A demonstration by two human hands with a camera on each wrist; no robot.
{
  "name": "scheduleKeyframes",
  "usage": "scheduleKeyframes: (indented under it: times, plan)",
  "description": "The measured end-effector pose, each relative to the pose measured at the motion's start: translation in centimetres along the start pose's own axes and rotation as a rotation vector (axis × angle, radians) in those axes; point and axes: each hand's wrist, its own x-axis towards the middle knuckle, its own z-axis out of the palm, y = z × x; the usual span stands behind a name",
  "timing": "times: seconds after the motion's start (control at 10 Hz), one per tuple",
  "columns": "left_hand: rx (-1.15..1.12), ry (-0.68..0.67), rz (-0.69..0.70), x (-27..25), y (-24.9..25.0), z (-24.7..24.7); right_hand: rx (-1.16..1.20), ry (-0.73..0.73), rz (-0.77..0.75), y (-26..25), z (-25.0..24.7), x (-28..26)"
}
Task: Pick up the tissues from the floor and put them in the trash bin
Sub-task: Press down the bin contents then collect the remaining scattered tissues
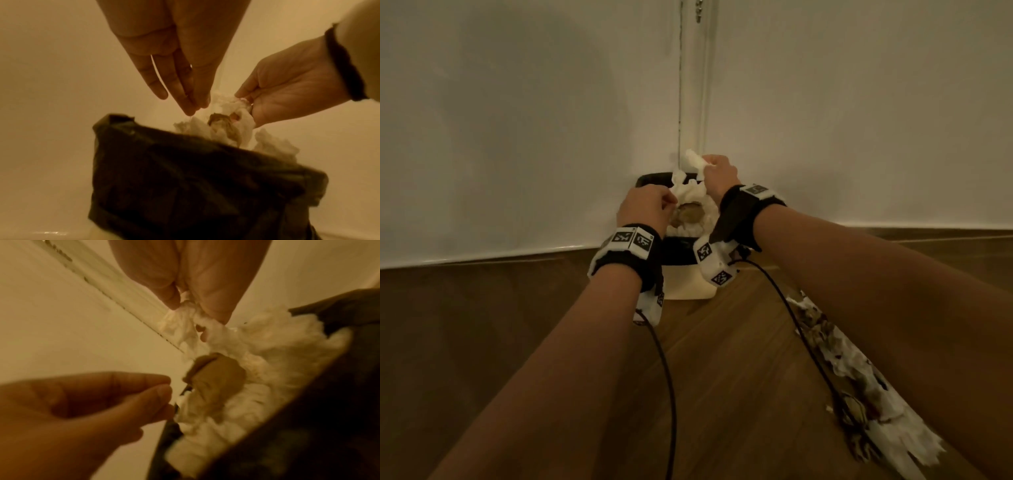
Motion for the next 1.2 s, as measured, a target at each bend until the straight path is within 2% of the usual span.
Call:
scheduleKeyframes:
  times: [0.1,0.2,0.3,0.4,0.5,0.6,0.8,0.9,1.0,1.1,1.2]
  plan:
    - [0.066,-0.064,0.026,-0.5,0.1,0.4,-0.403,-0.036,-0.205,1.6,0.0,-0.8]
    - [0.163,-0.163,0.039,-0.9,0.2,0.9,-0.824,-0.14,-0.424,3.1,0.2,-1.8]
    - [0.201,-0.305,-0.005,-1.0,0.4,1.3,-0.949,-0.308,-0.351,4.5,0.6,-2.4]
    - [0.143,-0.41,-0.061,-0.9,0.6,1.8,-1.001,-0.404,-0.233,5.1,0.9,-2.4]
    - [0.154,-0.526,-0.115,-0.7,0.7,2.2,-1.191,-0.472,-0.183,4.6,1.6,-2.7]
    - [0.201,-0.568,-0.114,0.0,0.1,3.1,-1.176,-0.492,-0.156,3.8,1.5,-3.3]
    - [0.105,-0.551,-0.241,-0.1,0.8,3.3,-1.212,-0.44,-0.143,2.3,0.3,-3.4]
    - [0.162,-0.527,-0.244,-0.2,0.8,3.0,-1.176,-0.433,-0.164,3.1,0.8,-3.4]
    - [0.179,-0.479,-0.164,-0.7,0.7,2.9,-1.191,-0.368,-0.24,4.3,0.8,-3.5]
    - [0.148,-0.378,-0.102,-1.9,0.7,2.9,-1.085,-0.282,-0.264,5.4,0.4,-4.1]
    - [0.181,-0.235,-0.1,-3.2,1.0,2.9,-0.984,-0.205,-0.326,5.8,-0.4,-5.0]
